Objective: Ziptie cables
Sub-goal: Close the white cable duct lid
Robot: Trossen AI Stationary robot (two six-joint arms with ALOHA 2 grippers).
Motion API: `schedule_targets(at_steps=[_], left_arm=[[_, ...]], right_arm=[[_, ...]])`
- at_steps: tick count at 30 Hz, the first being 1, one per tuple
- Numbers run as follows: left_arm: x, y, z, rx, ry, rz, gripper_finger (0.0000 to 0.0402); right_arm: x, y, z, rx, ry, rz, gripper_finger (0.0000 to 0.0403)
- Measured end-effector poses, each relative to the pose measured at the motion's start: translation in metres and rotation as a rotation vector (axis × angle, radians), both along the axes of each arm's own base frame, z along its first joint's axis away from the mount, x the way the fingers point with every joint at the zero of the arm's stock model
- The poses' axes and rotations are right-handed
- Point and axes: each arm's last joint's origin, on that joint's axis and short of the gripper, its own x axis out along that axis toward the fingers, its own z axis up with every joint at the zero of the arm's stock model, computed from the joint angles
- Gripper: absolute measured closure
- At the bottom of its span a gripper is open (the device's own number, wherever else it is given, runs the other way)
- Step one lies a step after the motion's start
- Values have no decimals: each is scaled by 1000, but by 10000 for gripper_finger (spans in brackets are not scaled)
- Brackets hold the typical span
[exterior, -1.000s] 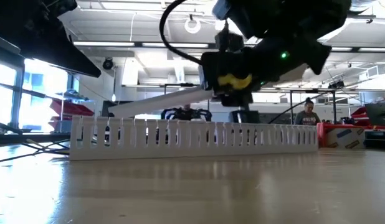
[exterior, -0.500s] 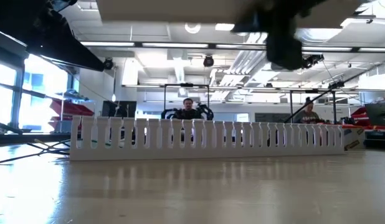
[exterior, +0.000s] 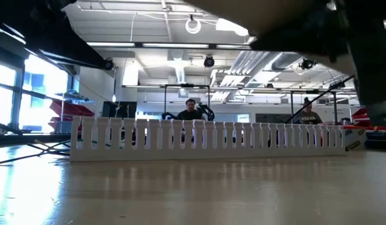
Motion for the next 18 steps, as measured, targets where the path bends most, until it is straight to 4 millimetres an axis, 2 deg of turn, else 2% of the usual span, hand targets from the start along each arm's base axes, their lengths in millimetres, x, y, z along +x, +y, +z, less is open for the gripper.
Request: schedule_targets(at_steps=[5, 12, 18], left_arm=[[4, -4, 5, -12, -20, -62, 311], [5, -5, 5, -13, -18, -78, 311], [5, -5, 5, -14, -20, -78, 311]], right_arm=[[3, -16, -23, -21, 112, -24, 348], [15, -47, -31, 238, 384, -42, 348], [17, -69, -34, 208, 458, -131, 348]])
